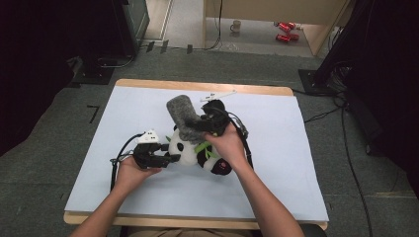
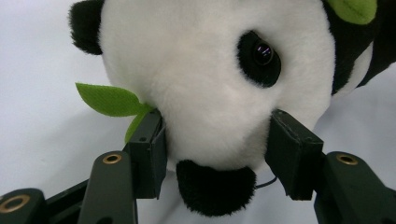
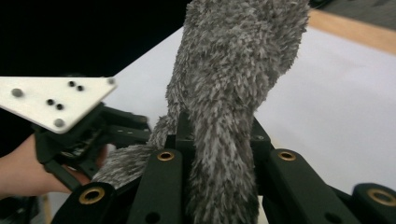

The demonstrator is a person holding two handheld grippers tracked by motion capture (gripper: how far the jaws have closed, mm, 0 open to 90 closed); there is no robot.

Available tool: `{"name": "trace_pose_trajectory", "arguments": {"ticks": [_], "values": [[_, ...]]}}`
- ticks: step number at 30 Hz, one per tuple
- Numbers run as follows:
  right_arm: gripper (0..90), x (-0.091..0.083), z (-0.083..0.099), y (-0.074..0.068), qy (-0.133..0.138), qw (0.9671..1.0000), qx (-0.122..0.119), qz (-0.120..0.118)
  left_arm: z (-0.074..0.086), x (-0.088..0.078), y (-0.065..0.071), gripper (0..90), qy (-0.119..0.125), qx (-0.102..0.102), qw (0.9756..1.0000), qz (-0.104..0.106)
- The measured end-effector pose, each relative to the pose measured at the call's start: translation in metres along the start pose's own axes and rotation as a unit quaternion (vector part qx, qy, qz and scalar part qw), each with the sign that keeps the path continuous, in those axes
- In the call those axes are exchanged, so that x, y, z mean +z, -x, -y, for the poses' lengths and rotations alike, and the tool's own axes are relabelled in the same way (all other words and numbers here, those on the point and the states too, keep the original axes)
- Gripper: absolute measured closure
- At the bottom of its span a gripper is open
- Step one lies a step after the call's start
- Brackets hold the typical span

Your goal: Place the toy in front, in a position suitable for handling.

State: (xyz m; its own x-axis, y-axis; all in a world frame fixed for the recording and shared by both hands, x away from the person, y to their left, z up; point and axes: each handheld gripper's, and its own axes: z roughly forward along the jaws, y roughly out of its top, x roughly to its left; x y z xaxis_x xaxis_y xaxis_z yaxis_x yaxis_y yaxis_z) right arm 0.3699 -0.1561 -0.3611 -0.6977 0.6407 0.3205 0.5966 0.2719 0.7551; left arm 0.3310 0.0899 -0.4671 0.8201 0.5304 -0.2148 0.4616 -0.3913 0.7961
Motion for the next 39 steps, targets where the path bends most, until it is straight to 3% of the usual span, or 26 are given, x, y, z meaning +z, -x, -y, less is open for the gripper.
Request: {"name": "trace_pose_trajectory", "arguments": {"ticks": [4,5,8,11,15,17,20,25,27,28,29,30,33,37,39], "values": [[74.8,0.020,0.003,-0.007,-0.025,0.9995,0.001,-0.018,0.001,-0.001,0.001,43.5,-0.002,0.002,1.0000,-0.002],[74.2,0.034,0.011,-0.009,-0.061,0.9979,-0.022,-0.002,0.002,0.000,0.001,43.5,-0.005,0.003,1.0000,-0.004],[74.3,0.033,0.018,-0.001,-0.051,0.9985,-0.018,-0.006,0.002,0.000,0.000,44.0,0.000,-0.004,1.0000,0.000],[75.0,0.023,0.014,0.009,-0.056,0.9972,-0.027,0.041,0.001,0.001,-0.002,44.8,0.000,-0.014,0.9999,0.002],[75.8,0.013,0.016,0.024,-0.071,0.9950,-0.022,0.067,-0.001,0.000,-0.002,45.1,-0.011,-0.019,0.9998,0.000],[76.0,0.006,0.017,0.031,-0.092,0.9896,-0.030,0.107,-0.002,-0.001,-0.002,45.7,-0.010,-0.021,0.9997,0.004],[75.7,-0.007,0.021,0.045,-0.077,0.9932,0.005,0.087,-0.004,0.000,-0.002,46.8,-0.013,-0.025,0.9996,0.005],[76.2,-0.027,0.023,0.051,-0.060,0.9938,0.009,0.093,-0.005,0.000,-0.004,47.1,-0.020,-0.026,0.9994,0.011],[77.2,-0.037,0.023,0.055,-0.059,0.9925,0.013,0.107,-0.006,0.001,-0.007,47.1,-0.025,-0.031,0.9991,0.014],[77.3,-0.042,0.024,0.057,-0.065,0.9892,0.012,0.131,-0.006,0.001,-0.008,47.1,-0.024,-0.032,0.9990,0.018],[77.3,-0.042,0.024,0.057,-0.065,0.9892,0.012,0.131,-0.006,0.001,-0.008,47.1,-0.024,-0.032,0.9990,0.018],[77.2,-0.053,0.031,0.069,-0.064,0.9879,0.036,0.137,-0.007,0.001,-0.009,47.1,-0.023,-0.029,0.9991,0.022],[77.0,-0.060,0.037,0.077,-0.055,0.9870,0.052,0.142,-0.009,0.002,-0.010,46.9,-0.020,-0.024,0.9991,0.028],[76.6,-0.068,0.037,0.075,-0.039,0.9856,0.051,0.156,-0.009,0.003,-0.010,46.9,-0.024,-0.023,0.9990,0.029],[76.7,-0.074,0.034,0.071,-0.031,0.9864,0.054,0.152,-0.009,0.004,-0.009,46.9,-0.027,-0.019,0.9991,0.027]]}}
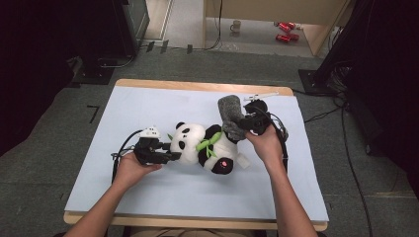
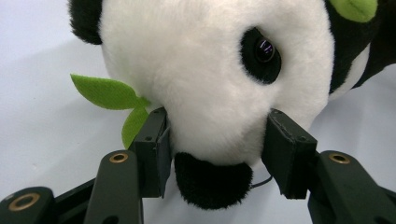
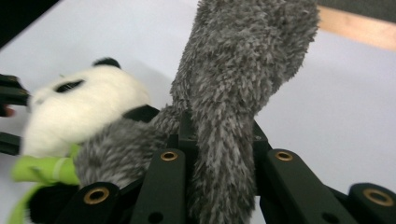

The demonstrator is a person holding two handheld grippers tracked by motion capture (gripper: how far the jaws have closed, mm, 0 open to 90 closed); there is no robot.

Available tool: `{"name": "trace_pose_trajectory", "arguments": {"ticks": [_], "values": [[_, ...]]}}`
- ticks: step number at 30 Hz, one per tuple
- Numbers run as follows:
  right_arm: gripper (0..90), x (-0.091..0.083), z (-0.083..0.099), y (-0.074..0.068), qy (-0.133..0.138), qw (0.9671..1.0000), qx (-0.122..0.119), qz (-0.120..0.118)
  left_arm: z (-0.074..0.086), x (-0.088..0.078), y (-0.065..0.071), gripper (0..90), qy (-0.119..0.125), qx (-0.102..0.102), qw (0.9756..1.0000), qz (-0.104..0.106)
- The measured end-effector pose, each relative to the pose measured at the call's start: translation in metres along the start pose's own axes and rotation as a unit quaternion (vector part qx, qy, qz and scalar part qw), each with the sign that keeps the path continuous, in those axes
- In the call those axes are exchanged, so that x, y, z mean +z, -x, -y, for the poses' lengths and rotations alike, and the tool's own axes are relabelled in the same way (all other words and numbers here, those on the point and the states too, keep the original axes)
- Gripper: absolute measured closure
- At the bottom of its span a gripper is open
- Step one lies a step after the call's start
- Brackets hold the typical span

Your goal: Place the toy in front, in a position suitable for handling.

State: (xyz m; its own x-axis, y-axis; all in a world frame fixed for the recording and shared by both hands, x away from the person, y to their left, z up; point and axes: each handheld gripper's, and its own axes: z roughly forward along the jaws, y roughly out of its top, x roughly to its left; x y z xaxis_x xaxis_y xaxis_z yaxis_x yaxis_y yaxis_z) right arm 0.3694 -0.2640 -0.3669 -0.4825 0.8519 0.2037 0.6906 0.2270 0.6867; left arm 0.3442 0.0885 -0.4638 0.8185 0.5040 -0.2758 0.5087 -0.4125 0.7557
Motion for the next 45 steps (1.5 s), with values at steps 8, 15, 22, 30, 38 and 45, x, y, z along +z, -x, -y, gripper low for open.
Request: {"name": "trace_pose_trajectory", "arguments": {"ticks": [8,15,22,30,38,45], "values": [[76.5,-0.023,-0.013,-0.028,0.046,0.9968,-0.010,-0.064,0.006,0.001,-0.001,43.9,0.023,0.003,0.9997,0.002],[76.3,0.001,-0.017,-0.059,0.039,0.9915,-0.045,-0.115,0.009,0.001,0.000,42.5,0.030,0.003,0.9995,-0.003],[76.3,0.034,-0.016,-0.088,0.014,0.9862,-0.067,-0.150,0.008,0.002,0.004,44.9,0.032,-0.010,0.9993,-0.014],[75.6,0.065,-0.006,-0.114,-0.031,0.9826,-0.096,-0.156,0.007,0.001,0.005,45.8,0.028,-0.014,0.9993,-0.020],[75.9,0.067,-0.001,-0.100,-0.018,0.9837,-0.103,-0.146,0.005,0.002,0.003,46.4,0.032,-0.015,0.9993,-0.016],[75.0,0.056,-0.001,-0.074,-0.009,0.9895,-0.067,-0.128,0.002,0.001,-0.001,46.6,0.027,-0.018,0.9994,-0.008]]}}
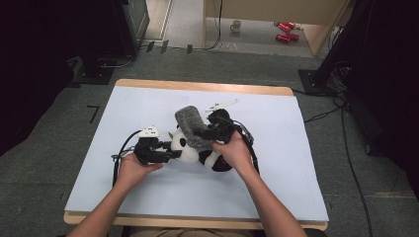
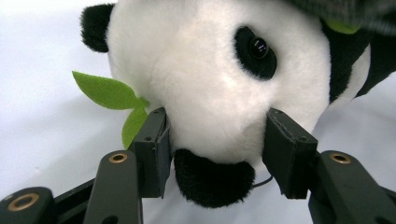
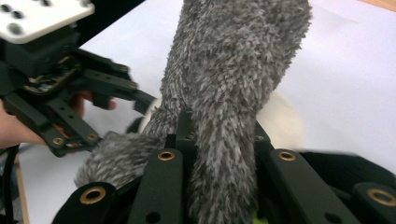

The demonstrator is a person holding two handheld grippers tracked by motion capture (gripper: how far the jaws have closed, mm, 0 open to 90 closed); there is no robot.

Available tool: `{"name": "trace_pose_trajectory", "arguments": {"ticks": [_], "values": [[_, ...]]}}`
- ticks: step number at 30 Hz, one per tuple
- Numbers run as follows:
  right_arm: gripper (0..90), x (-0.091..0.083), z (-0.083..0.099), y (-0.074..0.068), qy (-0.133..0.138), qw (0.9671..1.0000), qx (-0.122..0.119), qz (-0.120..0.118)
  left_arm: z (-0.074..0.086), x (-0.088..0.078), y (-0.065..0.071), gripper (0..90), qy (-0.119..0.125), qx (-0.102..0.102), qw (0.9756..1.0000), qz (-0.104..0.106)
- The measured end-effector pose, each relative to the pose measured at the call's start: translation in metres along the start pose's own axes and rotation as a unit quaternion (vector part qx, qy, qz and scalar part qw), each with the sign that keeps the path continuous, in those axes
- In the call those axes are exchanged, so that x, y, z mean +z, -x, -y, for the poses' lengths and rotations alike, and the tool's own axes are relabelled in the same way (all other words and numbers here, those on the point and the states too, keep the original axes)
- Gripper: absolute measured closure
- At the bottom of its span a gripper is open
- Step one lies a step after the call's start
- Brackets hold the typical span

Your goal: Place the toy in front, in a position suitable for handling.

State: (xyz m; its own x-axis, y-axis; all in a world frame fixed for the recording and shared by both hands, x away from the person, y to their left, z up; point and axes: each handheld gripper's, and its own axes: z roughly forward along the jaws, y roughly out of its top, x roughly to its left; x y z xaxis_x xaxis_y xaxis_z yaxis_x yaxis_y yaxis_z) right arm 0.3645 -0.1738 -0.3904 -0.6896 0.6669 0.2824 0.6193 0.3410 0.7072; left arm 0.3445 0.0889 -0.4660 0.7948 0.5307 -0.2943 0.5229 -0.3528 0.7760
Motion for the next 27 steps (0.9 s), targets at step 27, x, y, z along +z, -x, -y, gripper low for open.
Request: {"name": "trace_pose_trajectory", "arguments": {"ticks": [27], "values": [[75.4,-0.038,-0.012,-0.002,0.060,0.9978,0.025,-0.010,0.002,0.004,-0.001,46.1,0.016,0.020,0.9997,-0.002]]}}
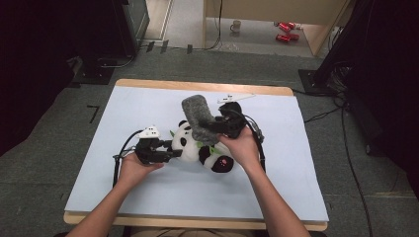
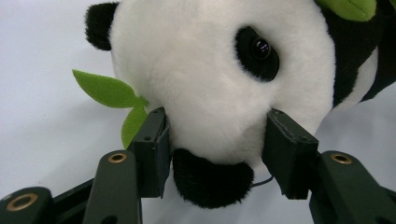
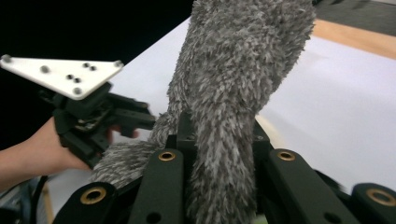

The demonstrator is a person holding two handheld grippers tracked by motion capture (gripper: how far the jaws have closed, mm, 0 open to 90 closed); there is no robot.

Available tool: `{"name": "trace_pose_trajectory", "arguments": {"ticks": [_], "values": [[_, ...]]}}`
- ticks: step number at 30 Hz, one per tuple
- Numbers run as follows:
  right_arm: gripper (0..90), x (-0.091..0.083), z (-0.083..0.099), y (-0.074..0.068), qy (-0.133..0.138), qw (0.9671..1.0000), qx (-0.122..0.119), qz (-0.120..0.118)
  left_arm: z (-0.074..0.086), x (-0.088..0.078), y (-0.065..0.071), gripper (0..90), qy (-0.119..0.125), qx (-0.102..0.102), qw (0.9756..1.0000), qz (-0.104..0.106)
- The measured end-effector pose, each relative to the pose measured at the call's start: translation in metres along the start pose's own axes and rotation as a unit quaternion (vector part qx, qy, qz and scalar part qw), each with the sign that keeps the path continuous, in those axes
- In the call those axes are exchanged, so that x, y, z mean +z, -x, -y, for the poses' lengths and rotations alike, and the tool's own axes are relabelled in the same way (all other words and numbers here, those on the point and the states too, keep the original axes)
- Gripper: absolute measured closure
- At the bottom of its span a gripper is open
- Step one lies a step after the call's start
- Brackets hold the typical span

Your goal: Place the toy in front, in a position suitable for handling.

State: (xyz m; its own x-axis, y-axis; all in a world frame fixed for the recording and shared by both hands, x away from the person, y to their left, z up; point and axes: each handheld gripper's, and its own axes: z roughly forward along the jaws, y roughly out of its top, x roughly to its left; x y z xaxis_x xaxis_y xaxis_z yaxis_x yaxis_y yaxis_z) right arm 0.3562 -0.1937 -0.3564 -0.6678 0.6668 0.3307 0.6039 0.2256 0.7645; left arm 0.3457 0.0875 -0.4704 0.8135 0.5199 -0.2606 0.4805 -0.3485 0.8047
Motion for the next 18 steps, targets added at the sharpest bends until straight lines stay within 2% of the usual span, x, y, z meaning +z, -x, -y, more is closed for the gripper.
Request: {"name": "trace_pose_trajectory", "arguments": {"ticks": [4,6,7,9,10,12,15,18], "values": [[75.2,0.019,-0.001,-0.014,-0.022,0.9994,-0.010,-0.024,0.002,0.000,0.002,45.9,0.006,0.002,1.0000,-0.006],[75.2,0.032,0.002,-0.020,-0.042,0.9984,-0.015,-0.034,0.003,-0.001,0.002,45.9,0.006,0.003,1.0000,-0.005],[75.2,0.037,0.004,-0.021,-0.050,0.9980,-0.019,-0.035,0.004,-0.001,0.002,45.9,0.005,0.006,1.0000,-0.005],[75.2,0.052,0.011,-0.021,-0.080,0.9960,-0.033,-0.021,0.004,-0.001,0.002,46.0,-0.003,0.007,0.9999,-0.008],[75.4,0.056,0.014,-0.018,-0.081,0.9959,-0.034,-0.022,0.005,-0.001,0.001,46.0,-0.003,0.003,1.0000,-0.007],[75.5,0.056,0.017,-0.011,-0.070,0.9966,-0.031,-0.031,0.004,-0.002,0.000,46.3,0.003,-0.002,1.0000,-0.004],[75.2,0.048,0.015,-0.005,-0.068,0.9969,-0.038,-0.011,0.002,-0.001,0.000,46.8,0.007,-0.011,0.9999,-0.004],[74.7,0.040,0.017,0.005,-0.067,0.9975,-0.021,-0.008,0.000,-0.001,-0.001,47.1,0.003,-0.010,0.9999,-0.002]]}}
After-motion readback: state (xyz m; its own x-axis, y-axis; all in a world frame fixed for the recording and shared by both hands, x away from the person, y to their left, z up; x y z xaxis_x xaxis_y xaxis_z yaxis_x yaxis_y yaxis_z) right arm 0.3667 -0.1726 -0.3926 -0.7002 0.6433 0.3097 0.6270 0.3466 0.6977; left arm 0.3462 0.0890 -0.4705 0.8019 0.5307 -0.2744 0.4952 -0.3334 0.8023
